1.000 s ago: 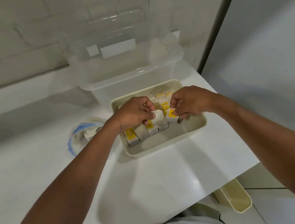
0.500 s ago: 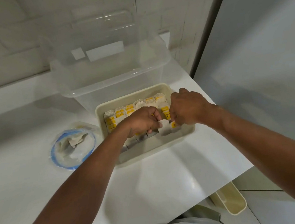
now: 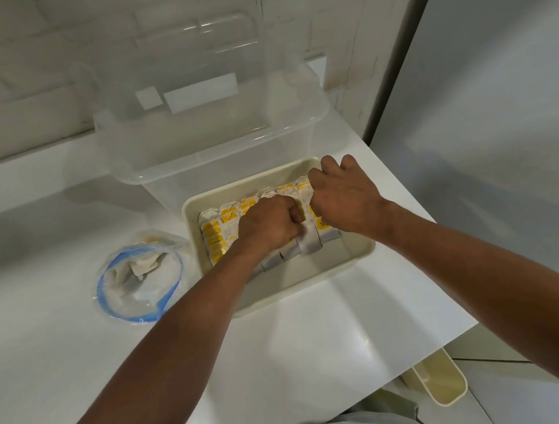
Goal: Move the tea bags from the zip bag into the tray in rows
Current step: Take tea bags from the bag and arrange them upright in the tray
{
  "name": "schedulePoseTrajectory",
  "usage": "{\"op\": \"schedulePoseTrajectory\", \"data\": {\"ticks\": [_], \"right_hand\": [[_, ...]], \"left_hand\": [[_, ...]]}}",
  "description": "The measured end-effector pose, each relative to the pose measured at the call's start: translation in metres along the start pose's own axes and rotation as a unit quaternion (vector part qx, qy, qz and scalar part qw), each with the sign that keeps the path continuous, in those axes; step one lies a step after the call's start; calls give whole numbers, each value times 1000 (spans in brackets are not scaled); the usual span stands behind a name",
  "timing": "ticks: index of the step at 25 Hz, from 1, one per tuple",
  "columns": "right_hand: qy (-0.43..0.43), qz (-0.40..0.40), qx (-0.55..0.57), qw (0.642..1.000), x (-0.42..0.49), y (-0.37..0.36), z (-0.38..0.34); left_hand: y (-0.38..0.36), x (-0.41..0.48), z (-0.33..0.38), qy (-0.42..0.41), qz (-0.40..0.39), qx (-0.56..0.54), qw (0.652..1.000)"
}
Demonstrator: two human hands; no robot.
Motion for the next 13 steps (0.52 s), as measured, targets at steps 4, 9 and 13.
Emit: {"op": "schedulePoseTrajectory", "data": {"ticks": [4,9,13], "right_hand": [[19,32,9,999,2,-4,2],[13,62,39,997,-10,-2,4],[-9,-27,26,999,-17,-6,-1]], "left_hand": [[2,0,-2,19,25,17,999],[4,-16,-1,-17,55,47,997],[1,-31,4,-33,116,159,980]]}}
Point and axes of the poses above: each hand's wrist, its own x-axis towards the middle knuckle, its own y-axis out of the back of the hand, z = x × y, the point moved 4 cm from there along x, towards the middle knuckle, and after that the axes turned 7 degrees about y, right-handed, at the moved point
